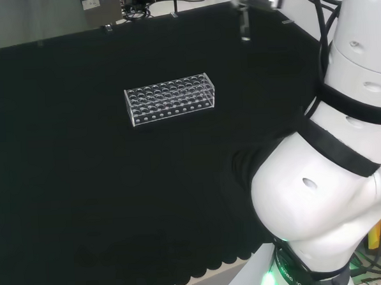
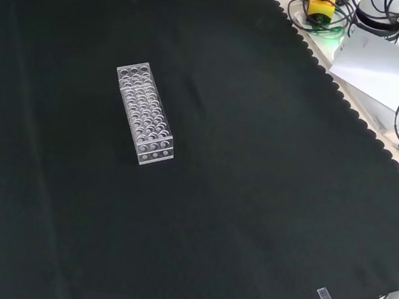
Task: Shake the test tube.
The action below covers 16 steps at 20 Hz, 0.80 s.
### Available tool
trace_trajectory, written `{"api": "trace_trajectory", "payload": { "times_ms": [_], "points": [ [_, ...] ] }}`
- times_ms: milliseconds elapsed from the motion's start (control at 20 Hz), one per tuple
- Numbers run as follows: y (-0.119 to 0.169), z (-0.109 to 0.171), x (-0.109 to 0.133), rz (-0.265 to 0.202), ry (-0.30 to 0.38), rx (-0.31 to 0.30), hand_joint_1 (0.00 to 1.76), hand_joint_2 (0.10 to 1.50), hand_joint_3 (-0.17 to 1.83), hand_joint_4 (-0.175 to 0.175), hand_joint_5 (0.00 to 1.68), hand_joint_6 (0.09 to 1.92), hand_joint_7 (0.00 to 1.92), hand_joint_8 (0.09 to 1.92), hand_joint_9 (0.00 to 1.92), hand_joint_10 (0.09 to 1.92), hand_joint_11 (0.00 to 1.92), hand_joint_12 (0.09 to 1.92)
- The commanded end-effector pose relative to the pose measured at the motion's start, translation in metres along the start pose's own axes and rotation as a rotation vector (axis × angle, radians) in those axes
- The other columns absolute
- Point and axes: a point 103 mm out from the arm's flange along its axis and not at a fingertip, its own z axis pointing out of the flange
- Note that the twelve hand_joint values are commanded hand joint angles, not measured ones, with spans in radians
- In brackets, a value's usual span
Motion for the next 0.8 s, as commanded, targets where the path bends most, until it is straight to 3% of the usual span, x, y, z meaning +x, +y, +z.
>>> {"api": "trace_trajectory", "payload": {
  "times_ms": [50, 400, 800],
  "points": [
    [-0.019, 0.019, 0.053, -0.096, -0.128, -0.01, 1.44, 0.63, 0.64, -0.175, 1.42, 0.09, 1.41, 0.6, 1.26, 0.86, 1.19, 0.91],
    [-0.034, 0.032, 0.097, -0.193, -0.09, 0.015, 1.44, 0.63, 0.64, -0.175, 1.42, 0.09, 1.41, 0.6, 1.26, 0.86, 1.19, 0.91],
    [-0.07, 0.051, 0.168, -0.352, -0.024, 0.081, 1.44, 0.63, 0.64, -0.175, 1.42, 0.09, 1.41, 0.6, 1.26, 0.86, 1.19, 0.91]
  ]
}}
